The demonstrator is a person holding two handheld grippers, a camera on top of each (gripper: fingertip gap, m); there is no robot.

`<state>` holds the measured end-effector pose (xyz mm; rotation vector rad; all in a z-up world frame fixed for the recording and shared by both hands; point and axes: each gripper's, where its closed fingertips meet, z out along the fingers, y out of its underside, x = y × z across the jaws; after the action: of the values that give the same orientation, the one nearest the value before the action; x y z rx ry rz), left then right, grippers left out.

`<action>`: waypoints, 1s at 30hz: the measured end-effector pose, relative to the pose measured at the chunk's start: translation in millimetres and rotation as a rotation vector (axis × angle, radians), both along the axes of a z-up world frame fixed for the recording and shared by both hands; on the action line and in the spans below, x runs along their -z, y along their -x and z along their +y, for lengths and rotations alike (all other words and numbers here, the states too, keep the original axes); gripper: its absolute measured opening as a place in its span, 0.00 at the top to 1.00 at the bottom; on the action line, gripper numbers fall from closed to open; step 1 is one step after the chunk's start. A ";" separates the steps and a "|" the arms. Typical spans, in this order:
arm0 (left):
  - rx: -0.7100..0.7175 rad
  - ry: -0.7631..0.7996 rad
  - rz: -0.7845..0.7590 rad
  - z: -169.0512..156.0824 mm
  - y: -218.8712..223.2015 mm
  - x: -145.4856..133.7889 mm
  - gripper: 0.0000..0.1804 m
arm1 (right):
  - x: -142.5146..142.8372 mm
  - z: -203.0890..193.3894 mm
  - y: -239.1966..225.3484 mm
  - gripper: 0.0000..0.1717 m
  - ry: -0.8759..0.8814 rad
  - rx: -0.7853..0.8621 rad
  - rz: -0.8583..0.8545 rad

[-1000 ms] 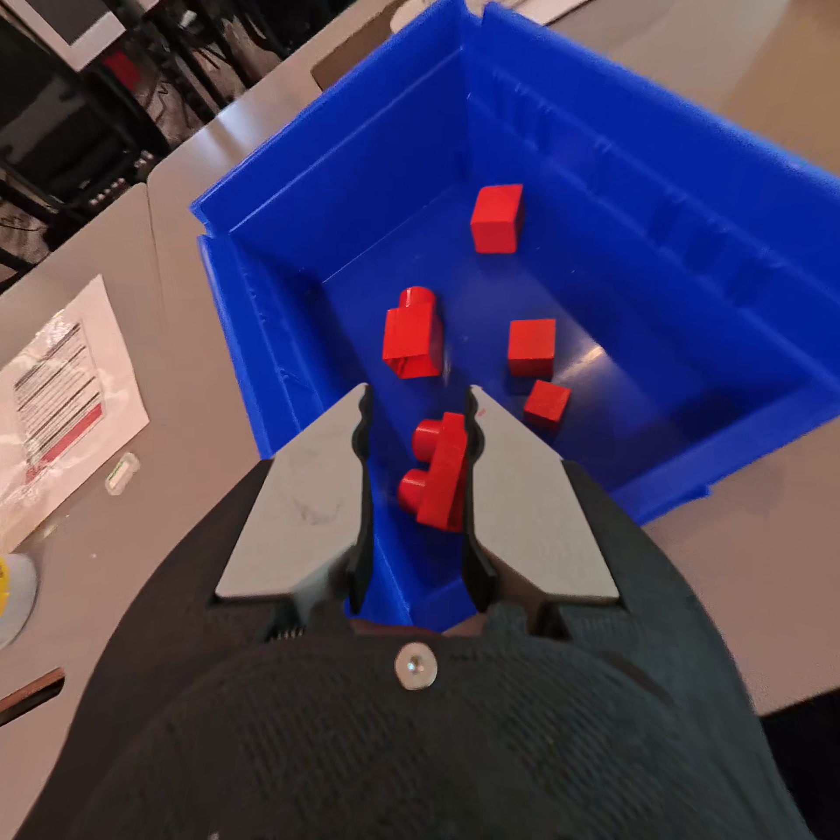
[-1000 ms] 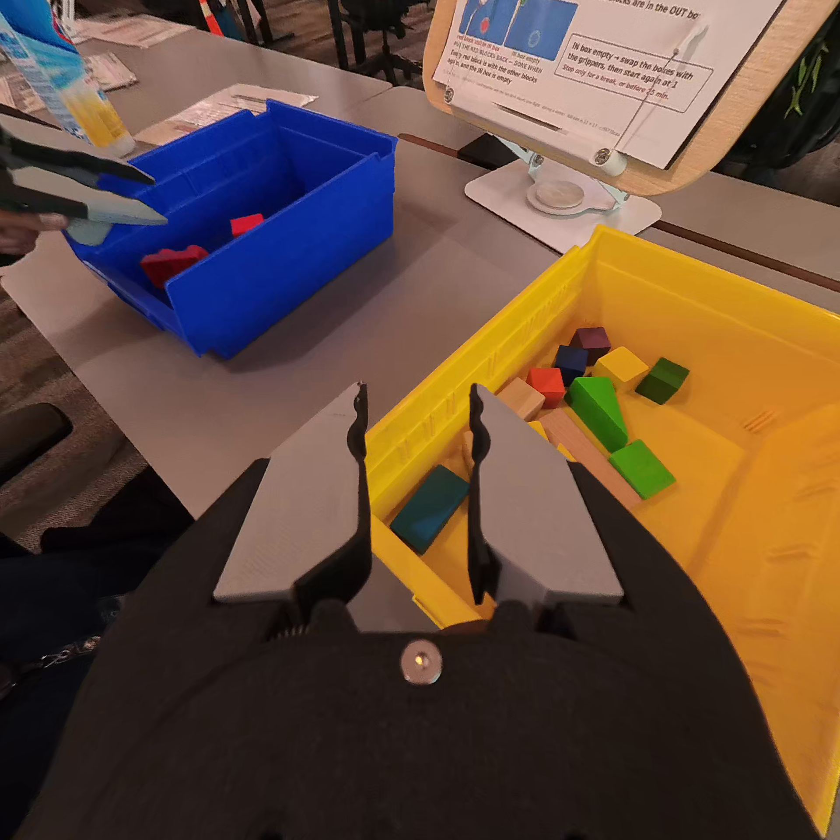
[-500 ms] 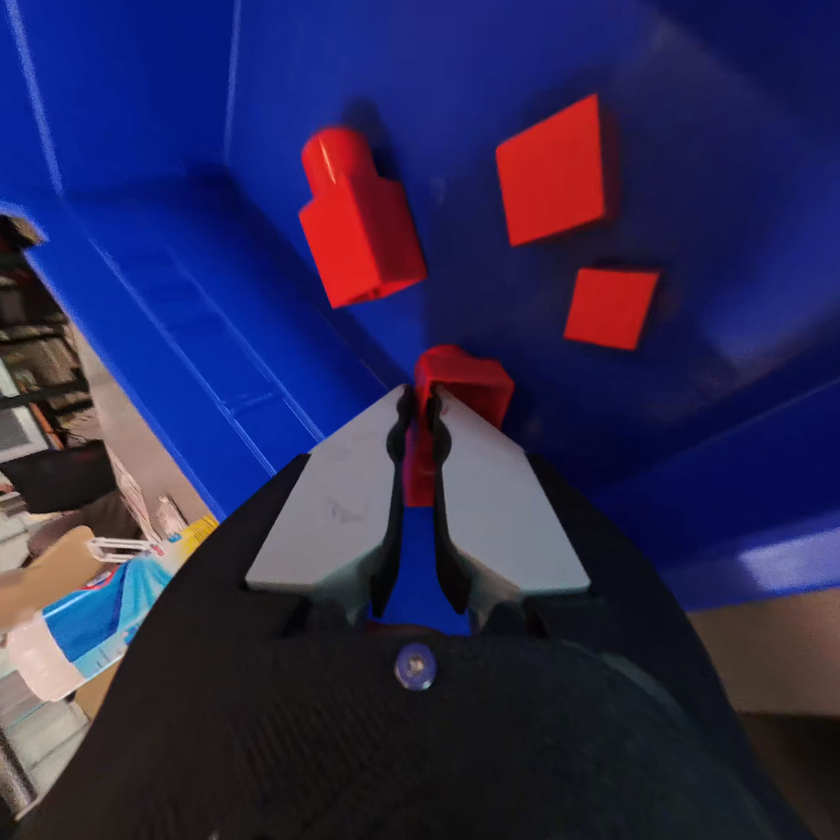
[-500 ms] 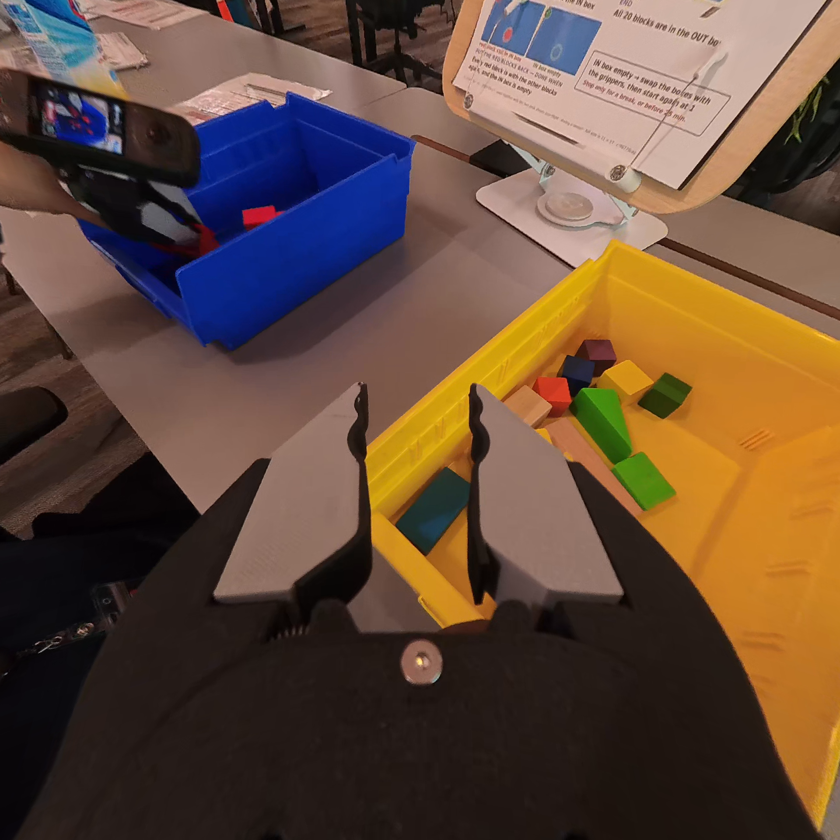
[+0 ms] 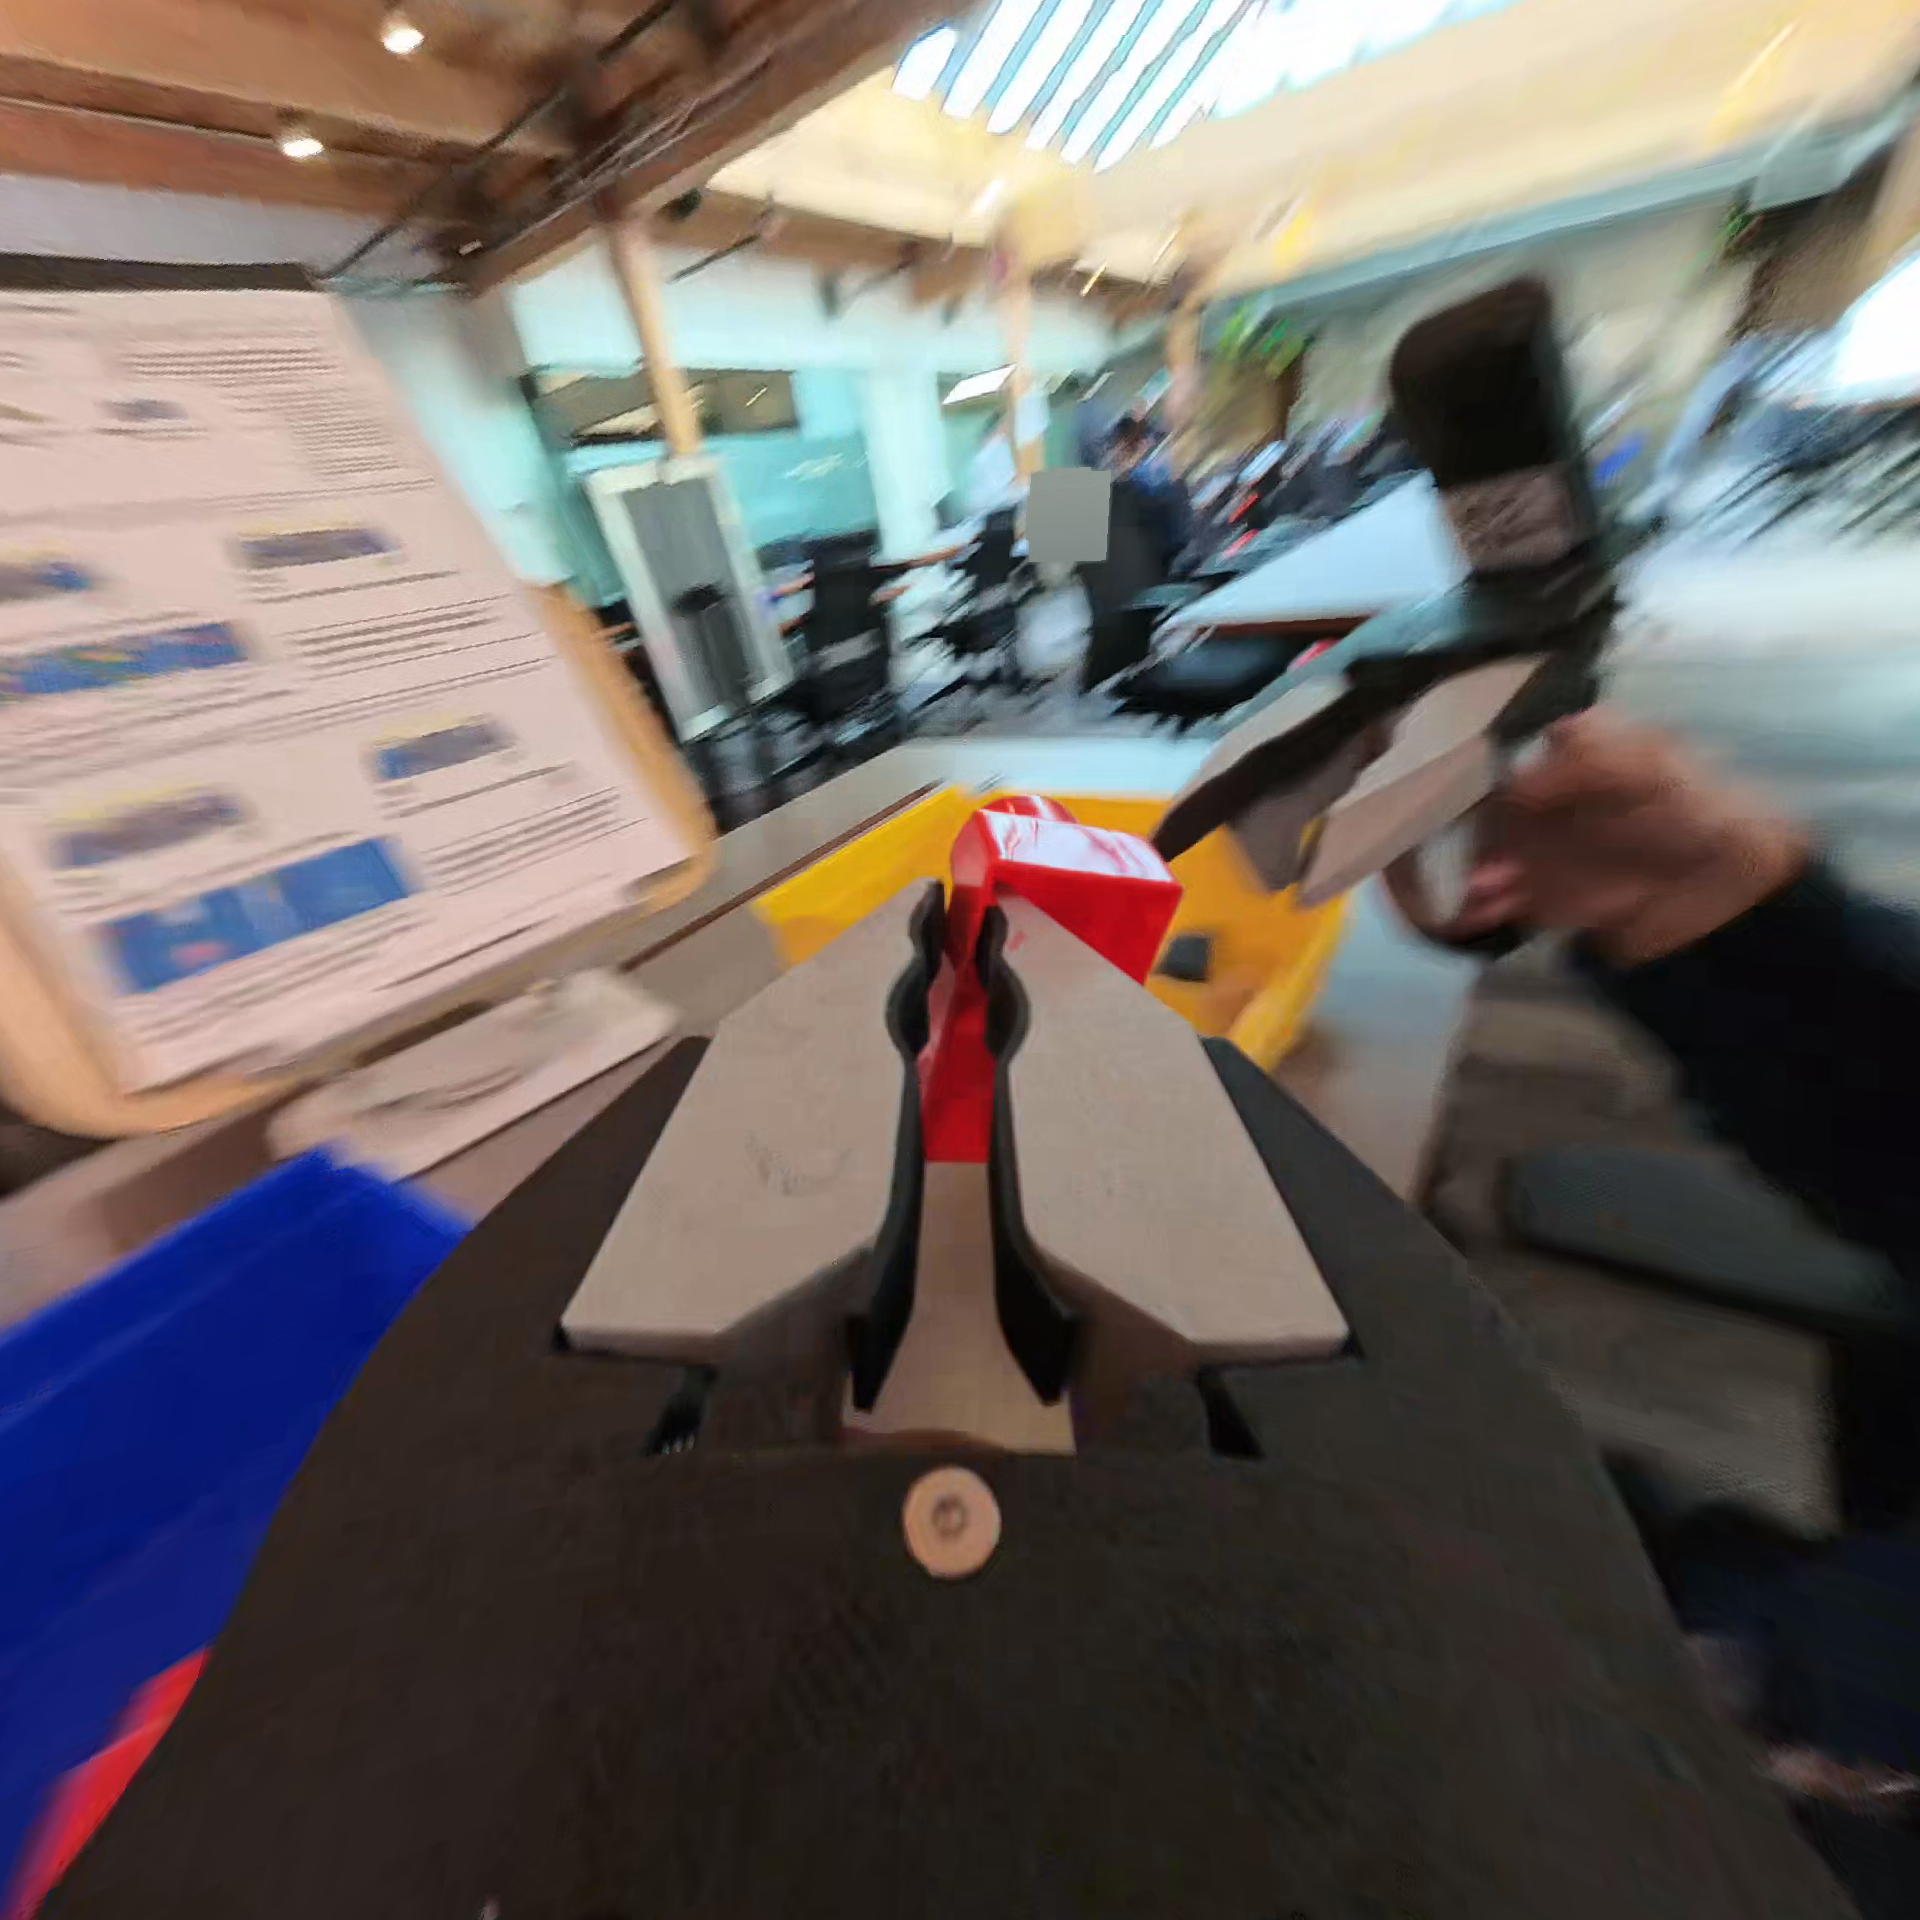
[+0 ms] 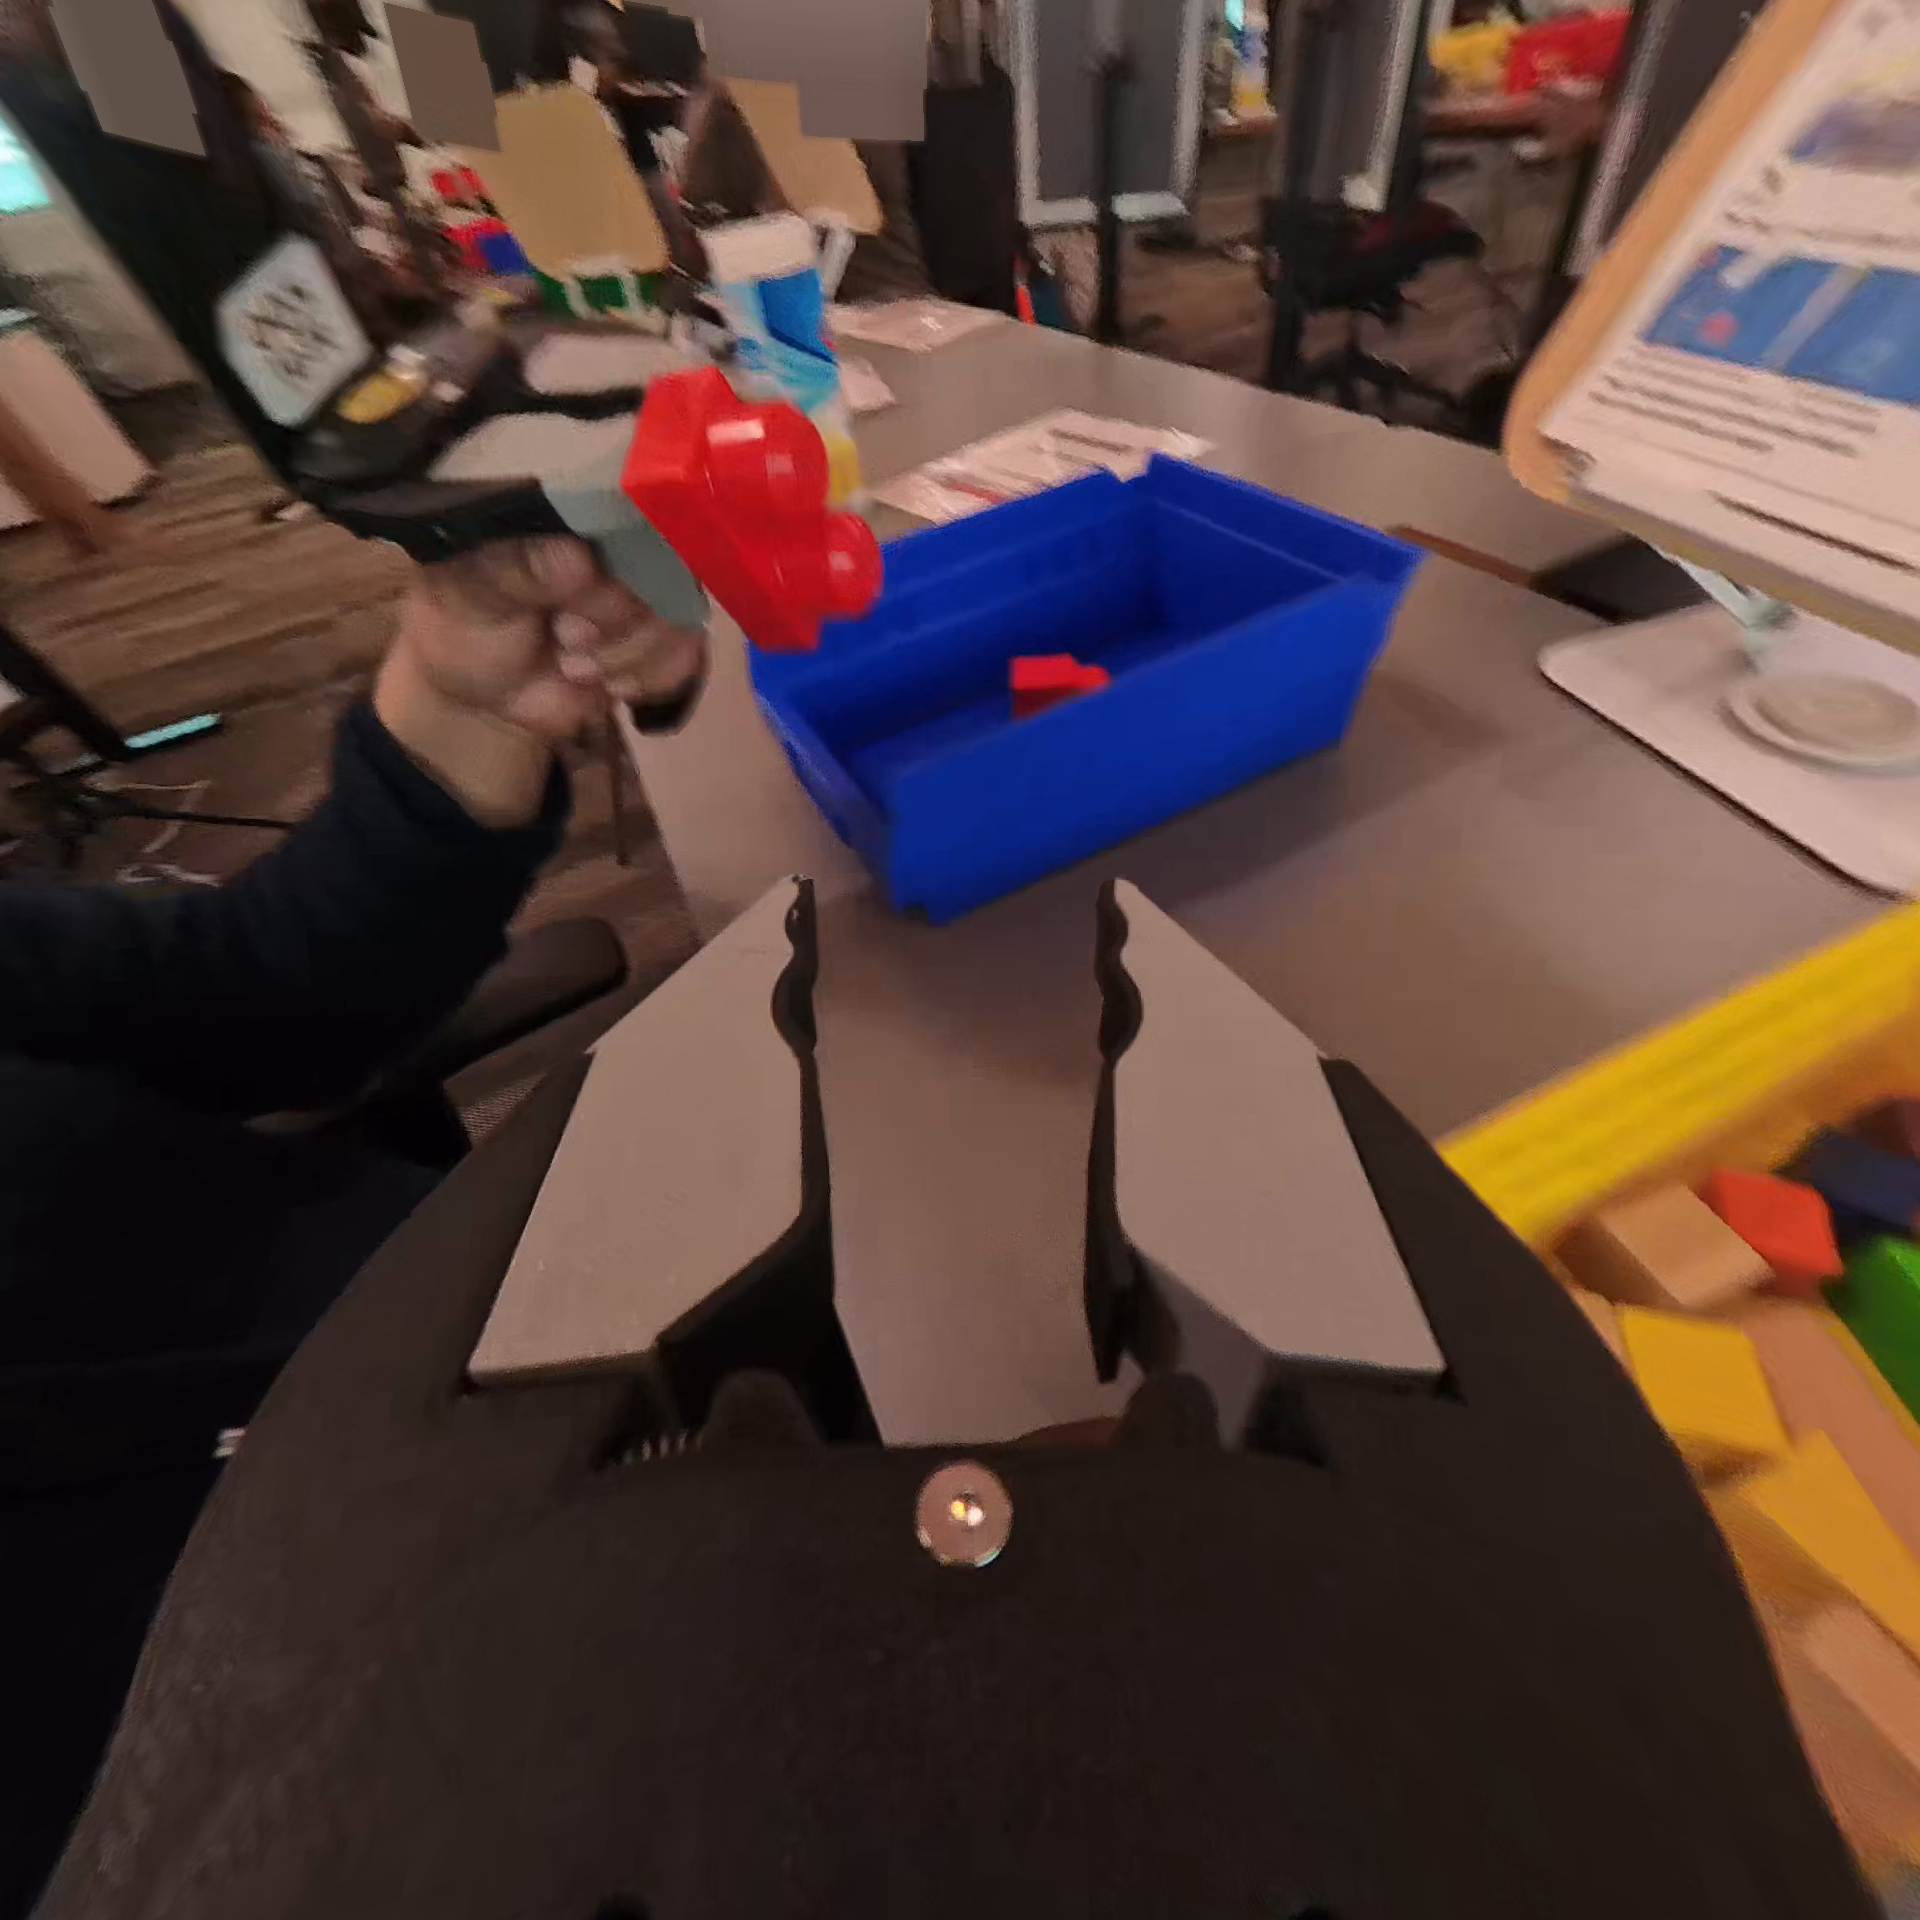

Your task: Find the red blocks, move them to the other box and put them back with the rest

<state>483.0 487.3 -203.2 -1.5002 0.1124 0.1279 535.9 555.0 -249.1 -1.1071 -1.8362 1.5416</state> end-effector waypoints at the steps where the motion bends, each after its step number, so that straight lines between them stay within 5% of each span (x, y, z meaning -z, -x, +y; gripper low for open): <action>1: 0.070 -0.046 -0.061 2.9 -15.0 -2.6 0.99 | -6.2 -13.6 -3.7 0.69 0.015 -0.048 0.033; 5: 0.261 -0.159 -0.174 6.8 -55.6 -11.9 0.99 | -9.1 -61.8 -17.9 0.57 0.043 -0.238 0.050; 8: 0.458 -0.147 -0.280 4.4 -87.0 -12.4 0.99 | -7.8 -77.8 -18.9 0.60 0.061 -0.294 0.059; 12: 0.515 -0.180 -0.329 5.4 -91.6 -9.4 0.99 | -16.0 -100.3 -39.2 0.76 0.162 -0.495 0.079; 15: 0.468 -0.127 -0.358 8.4 -77.9 -3.4 0.98 | -10.4 -91.8 -31.7 0.81 0.104 -0.436 0.082; 17: 0.361 -0.056 -0.339 11.4 -61.0 4.2 0.87 | -12.0 -77.5 -26.6 0.81 0.090 -0.370 0.072; 20: 0.205 -0.031 -0.247 -2.8 -30.8 0.3 0.85 | -26.7 -22.4 -16.5 0.81 0.079 -0.133 0.104; 24: 0.014 -0.066 -0.145 -35.9 8.9 -16.3 0.85 | -39.2 108.9 -13.1 0.81 -0.012 0.421 0.185; 30: -0.110 -0.121 -0.132 -69.3 43.2 -29.4 0.87 | 41.5 224.4 -16.1 0.82 -0.149 0.798 -0.130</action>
<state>439.8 418.0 -173.8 -1.3896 -0.0828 0.1217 552.0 779.4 -290.6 -1.6228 -1.2872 0.8663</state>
